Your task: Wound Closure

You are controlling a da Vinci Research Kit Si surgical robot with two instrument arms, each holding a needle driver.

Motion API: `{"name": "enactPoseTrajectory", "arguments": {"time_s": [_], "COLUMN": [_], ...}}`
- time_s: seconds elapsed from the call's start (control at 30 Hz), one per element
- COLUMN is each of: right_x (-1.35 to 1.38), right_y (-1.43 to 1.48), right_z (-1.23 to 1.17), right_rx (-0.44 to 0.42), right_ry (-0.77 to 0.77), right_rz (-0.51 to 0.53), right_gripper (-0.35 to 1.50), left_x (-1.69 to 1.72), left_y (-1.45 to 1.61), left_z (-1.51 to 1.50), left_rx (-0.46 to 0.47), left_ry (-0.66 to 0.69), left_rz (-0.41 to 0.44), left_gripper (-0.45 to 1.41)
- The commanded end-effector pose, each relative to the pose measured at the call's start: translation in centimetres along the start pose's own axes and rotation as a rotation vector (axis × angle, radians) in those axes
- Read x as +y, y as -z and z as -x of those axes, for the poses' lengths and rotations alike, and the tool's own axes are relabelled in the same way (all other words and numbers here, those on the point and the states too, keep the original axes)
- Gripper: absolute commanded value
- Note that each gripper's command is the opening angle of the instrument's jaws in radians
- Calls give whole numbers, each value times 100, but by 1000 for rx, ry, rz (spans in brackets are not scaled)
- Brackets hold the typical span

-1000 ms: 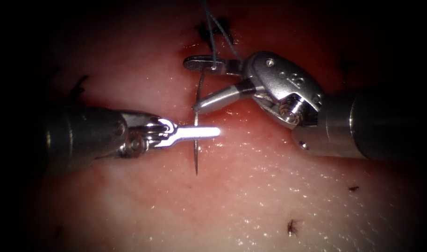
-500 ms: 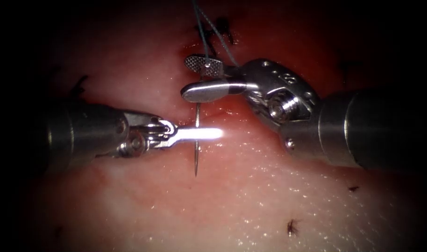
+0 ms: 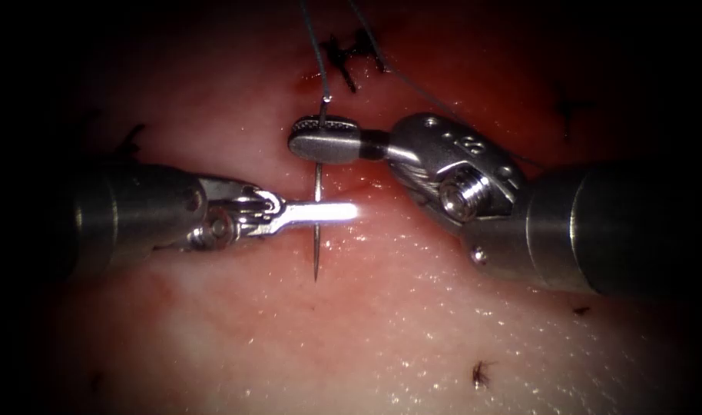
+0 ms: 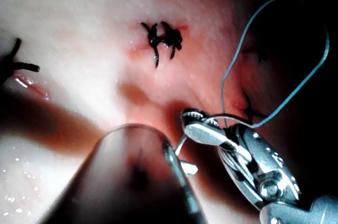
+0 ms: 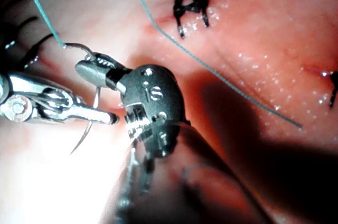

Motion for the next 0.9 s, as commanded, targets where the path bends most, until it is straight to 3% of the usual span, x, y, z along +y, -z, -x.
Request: {"name": "enactPoseTrajectory", "arguments": {"time_s": [0.03,0.07,0.1,0.13,0.17,0.2,0.33,0.43,0.47,0.57,0.67,0.9], "right_x": [-2,-2,-1,-1,1,2,6,15,22,33,53,72], "right_y": [-7,-7,-6,-5,-4,-4,-4,-7,-9,-13,-25,-38], "right_z": [8,7,6,5,5,4,3,-1,-3,-7,-10,-5], "right_rx": [-12,-15,-20,-23,-27,-28,-28,-23,-7,29,82,112], "right_ry": [-2,-2,-3,-3,-3,-3,-3,6,101,277,486,609], "right_rz": [-6,-9,-13,-13,-21,-22,-60,-128,-174,-228,-315,-370], "right_gripper": [-35,-35,-35,-35,-35,-35,-35,-35,-35,-35,-35,-35], "left_x": [-6,-5,-5,-5,-5,-5,-6,-8,-9,-11,-15,-23], "left_y": [-4,-4,-2,-1,0,0,1,5,8,13,19,18], "left_z": [1,1,0,0,-1,-2,0,4,6,10,16,21], "left_rx": [9,19,61,68,80,93,122,142,156,138,75,-9], "left_ry": [-22,-27,-49,-60,-115,-145,-259,-449,-580,-806,-1048,-1197], "left_rz": [-15,-21,-49,-55,-51,-52,-70,-117,-157,-217,-312,-475], "left_gripper": [-45,-45,27,49,99,118,140,140,140,140,140,140]}}
